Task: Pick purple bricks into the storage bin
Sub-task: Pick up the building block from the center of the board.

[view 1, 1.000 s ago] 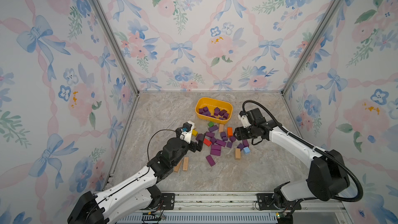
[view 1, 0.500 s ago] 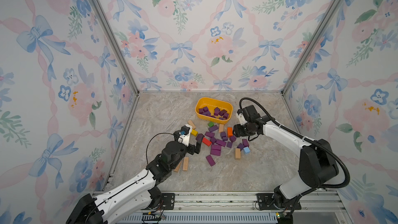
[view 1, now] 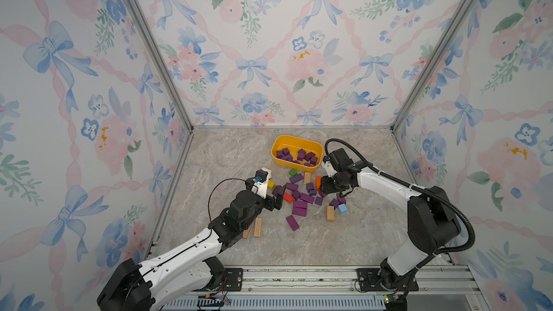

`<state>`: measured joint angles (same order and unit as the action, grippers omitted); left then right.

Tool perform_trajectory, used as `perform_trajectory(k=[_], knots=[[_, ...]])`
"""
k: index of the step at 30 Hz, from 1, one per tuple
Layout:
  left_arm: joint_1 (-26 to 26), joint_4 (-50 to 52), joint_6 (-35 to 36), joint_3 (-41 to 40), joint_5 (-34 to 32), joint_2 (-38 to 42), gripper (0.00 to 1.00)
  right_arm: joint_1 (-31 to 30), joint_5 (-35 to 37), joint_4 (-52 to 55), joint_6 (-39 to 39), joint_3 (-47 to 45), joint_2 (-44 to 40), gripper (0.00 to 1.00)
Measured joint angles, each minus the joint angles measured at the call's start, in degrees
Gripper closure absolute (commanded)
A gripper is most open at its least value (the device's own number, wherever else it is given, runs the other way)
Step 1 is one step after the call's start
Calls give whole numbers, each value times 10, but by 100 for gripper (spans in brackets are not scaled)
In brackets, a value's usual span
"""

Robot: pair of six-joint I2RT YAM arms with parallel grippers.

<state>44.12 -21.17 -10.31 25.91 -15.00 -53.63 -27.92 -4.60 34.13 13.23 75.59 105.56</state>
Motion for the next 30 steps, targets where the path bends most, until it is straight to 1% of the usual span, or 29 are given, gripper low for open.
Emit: perform_trajectory(k=[4, 11, 24, 30], knots=[[0, 0, -3, 9, 7, -2, 2, -15, 26, 26, -2, 28, 23, 54], [0, 0, -4, 12, 10, 1, 2, -30, 64, 50, -2, 41, 24, 54], [0, 21, -20, 33, 34, 2, 2, -30, 59, 37, 12, 41, 53, 56], [0, 32, -27, 37, 35, 2, 2, -30, 65, 33, 18, 43, 69, 60]])
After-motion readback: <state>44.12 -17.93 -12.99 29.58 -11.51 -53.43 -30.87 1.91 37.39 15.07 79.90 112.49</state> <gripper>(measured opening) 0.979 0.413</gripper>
